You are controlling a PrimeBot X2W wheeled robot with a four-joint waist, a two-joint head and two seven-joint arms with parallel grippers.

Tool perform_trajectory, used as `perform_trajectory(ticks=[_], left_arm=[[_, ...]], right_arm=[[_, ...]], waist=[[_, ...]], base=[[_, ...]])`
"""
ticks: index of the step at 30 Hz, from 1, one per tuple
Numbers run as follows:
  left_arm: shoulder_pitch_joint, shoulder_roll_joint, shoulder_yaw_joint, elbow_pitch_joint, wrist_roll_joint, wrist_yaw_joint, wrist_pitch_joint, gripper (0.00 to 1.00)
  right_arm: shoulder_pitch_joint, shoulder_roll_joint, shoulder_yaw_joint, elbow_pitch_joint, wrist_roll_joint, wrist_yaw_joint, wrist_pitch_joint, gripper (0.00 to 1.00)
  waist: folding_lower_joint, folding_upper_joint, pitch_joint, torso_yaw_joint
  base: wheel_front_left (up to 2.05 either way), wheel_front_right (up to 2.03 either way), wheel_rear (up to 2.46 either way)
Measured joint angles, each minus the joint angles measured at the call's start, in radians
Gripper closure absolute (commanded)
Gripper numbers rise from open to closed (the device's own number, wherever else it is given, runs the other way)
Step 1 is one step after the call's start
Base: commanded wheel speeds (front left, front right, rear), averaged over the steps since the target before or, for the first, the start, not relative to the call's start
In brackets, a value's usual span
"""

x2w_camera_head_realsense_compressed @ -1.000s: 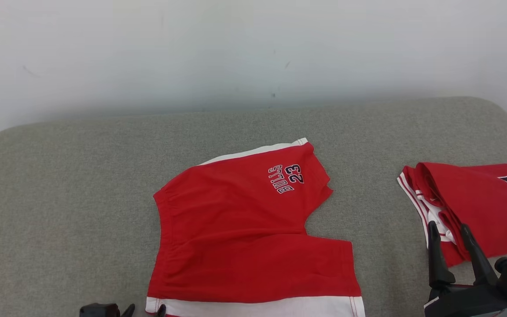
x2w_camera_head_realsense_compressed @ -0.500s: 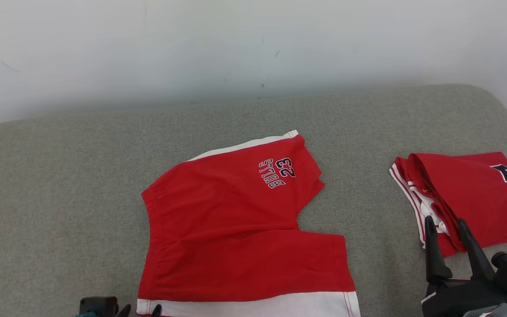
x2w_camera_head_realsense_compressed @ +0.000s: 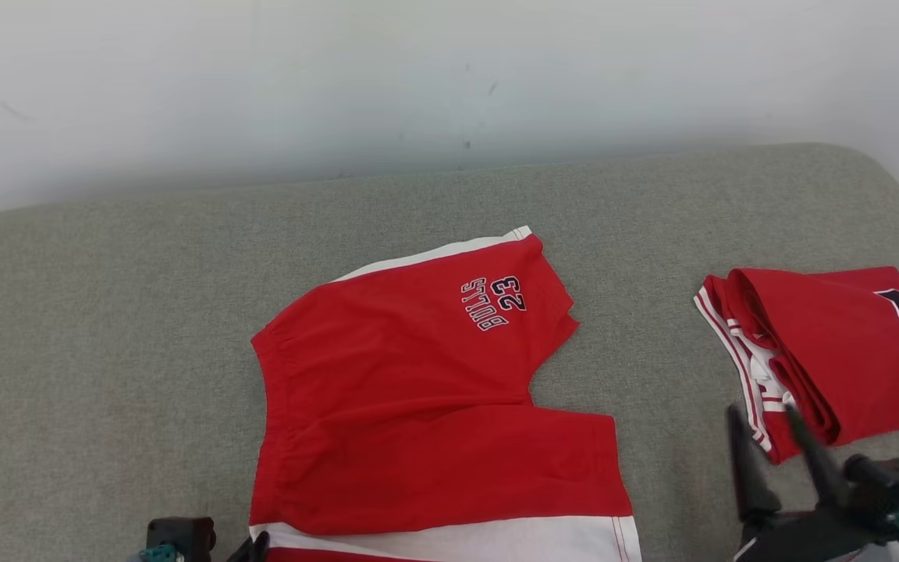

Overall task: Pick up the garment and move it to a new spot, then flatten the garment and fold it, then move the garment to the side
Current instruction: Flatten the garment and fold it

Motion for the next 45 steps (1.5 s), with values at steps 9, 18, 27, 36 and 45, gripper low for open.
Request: perform_trajectory(ticks=[9, 18, 27, 36, 45], left_arm=[[-0.002, -0.010, -0.012, 0.007, 0.000, -0.002, 0.000, 0.99], [-0.002, -0.012, -0.013, 0.007, 0.000, -0.009, 0.000, 0.93], [-0.004, -0.012, -0.013, 0.007, -0.001, -0.010, -0.003, 0.90], [-0.019, -0.012, -0.012, 0.007, -0.006, -0.010, -0.003, 0.89], [-0.030, -0.012, -0.012, 0.009, -0.007, -0.010, -0.003, 0.89]], right_arm=[[0.070, -0.042, 0.145, 0.024, 0.016, 0.101, 0.232, 0.00], [0.070, -0.043, 0.206, -0.027, 0.033, 0.115, 0.373, 0.00], [0.070, -0.056, 0.218, -0.114, 0.033, 0.103, 0.471, 0.00], [0.090, -0.060, 0.233, -0.160, 0.043, 0.082, 0.558, 0.53], [0.090, -0.065, 0.225, -0.188, 0.050, 0.059, 0.610, 0.77]], waist=[[0.0000, 0.0000, 0.003, 0.021], [0.0000, 0.0000, 0.012, 0.028], [0.0000, 0.0000, 0.022, 0.027], [0.0000, 0.0000, 0.036, 0.024], [0.0000, 0.0001, 0.046, 0.027]], base=[[0.00, 0.00, 0.00], [0.00, 0.00, 0.00], [0.00, 0.00, 0.00], [0.00, 0.00, 0.00], [0.00, 0.00, 0.00]])
